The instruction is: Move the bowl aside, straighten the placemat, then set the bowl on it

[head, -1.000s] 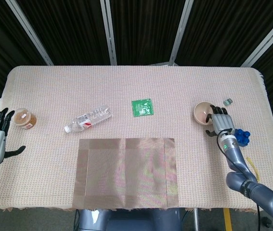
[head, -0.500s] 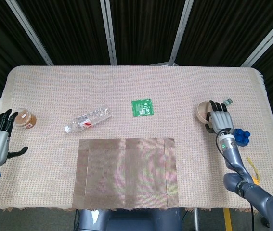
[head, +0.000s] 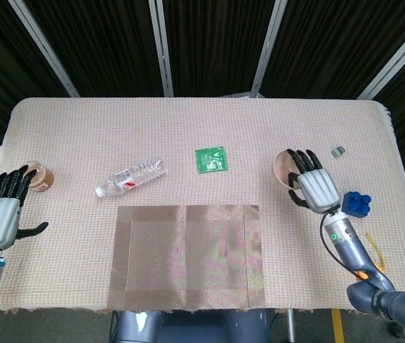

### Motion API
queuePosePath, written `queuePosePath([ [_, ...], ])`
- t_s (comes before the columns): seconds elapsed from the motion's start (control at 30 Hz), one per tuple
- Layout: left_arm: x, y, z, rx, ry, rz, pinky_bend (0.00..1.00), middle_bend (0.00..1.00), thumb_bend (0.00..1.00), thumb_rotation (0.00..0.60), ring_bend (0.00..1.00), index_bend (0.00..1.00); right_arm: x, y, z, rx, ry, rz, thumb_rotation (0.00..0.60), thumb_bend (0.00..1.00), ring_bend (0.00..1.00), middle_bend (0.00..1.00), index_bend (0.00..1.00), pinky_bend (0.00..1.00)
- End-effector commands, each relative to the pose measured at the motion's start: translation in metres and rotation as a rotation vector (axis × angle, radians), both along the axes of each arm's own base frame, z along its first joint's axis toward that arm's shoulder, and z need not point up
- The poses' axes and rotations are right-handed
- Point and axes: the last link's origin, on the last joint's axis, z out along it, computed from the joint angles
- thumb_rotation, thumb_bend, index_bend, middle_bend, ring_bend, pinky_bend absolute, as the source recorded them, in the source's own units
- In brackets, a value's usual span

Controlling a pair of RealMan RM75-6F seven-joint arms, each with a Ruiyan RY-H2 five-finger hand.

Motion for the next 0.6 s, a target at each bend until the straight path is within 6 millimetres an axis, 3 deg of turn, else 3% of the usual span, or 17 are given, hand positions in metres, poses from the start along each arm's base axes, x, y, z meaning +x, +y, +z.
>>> queuePosePath([
  [0.03,0.001,-0.002,0.002,0.002,-0.009,-0.004,0.00,0.00,0.01,0.600,0.00,0.00,0.038,0.049,0.011,0.059,0.073,0.238,0.600,0.36,0.00,0.00,0.65,0.00],
  [0.33,-0.003,-0.003,0.012,0.021,-0.027,0.002,0.00,0.00,0.01,0.600,0.00,0.00,0.094,0.096,-0.026,0.238,0.124,0.503,0.600,0.36,0.00,0.00,0.65,0.00],
  [0.6,-0.007,-0.001,0.017,0.030,-0.035,0.018,0.00,0.00,0.01,0.600,0.00,0.00,0.118,0.107,-0.075,0.356,0.197,0.586,0.600,0.36,0.00,0.00,0.65,0.00],
])
